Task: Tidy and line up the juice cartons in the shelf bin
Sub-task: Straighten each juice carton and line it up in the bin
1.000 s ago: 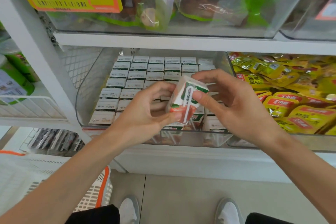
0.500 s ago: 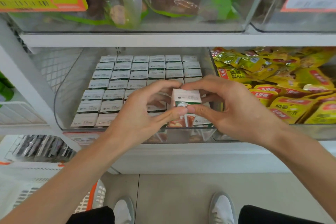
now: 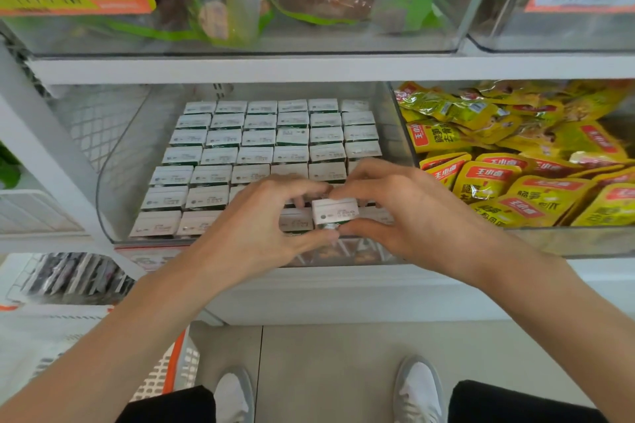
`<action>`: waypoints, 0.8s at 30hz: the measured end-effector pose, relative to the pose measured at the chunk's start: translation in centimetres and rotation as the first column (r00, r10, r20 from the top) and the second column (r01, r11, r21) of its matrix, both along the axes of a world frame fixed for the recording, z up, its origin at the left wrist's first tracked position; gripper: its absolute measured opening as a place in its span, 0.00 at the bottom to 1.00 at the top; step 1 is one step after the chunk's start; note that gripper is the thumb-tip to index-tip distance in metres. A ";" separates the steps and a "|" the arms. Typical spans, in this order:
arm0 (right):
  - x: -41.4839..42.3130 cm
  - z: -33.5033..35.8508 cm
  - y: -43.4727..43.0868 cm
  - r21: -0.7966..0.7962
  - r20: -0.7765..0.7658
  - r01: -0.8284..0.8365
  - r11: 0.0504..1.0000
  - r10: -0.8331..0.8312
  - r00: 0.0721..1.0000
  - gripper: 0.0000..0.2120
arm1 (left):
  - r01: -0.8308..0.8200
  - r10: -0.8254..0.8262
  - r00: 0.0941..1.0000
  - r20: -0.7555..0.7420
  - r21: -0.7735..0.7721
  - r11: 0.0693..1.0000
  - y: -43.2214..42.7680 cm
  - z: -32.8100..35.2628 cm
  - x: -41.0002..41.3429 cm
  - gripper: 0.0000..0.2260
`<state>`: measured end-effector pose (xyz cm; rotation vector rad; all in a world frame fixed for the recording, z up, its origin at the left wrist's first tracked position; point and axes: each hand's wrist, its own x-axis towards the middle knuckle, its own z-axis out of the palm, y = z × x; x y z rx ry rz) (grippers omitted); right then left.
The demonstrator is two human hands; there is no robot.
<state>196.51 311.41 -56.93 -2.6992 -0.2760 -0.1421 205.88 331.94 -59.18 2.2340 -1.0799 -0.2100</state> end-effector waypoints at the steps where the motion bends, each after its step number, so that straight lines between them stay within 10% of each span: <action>1: 0.0 0.1 0.0 -0.027 -0.019 -0.009 1.000 0.009 1.000 0.16 | -0.002 0.002 1.000 0.004 0.000 1.000 0.0 -0.2 0.1 0.26; 15: -1.5 0.8 -0.8 0.303 0.007 0.149 0.941 -0.158 0.987 0.17 | 0.017 -0.017 0.999 0.041 -0.014 1.000 -3.1 -0.8 -0.6 0.13; 24: -4.2 0.1 -1.5 0.255 -0.220 0.073 0.964 -0.016 0.975 0.11 | 0.076 -0.112 0.983 0.145 0.234 0.969 -6.1 0.5 0.4 0.20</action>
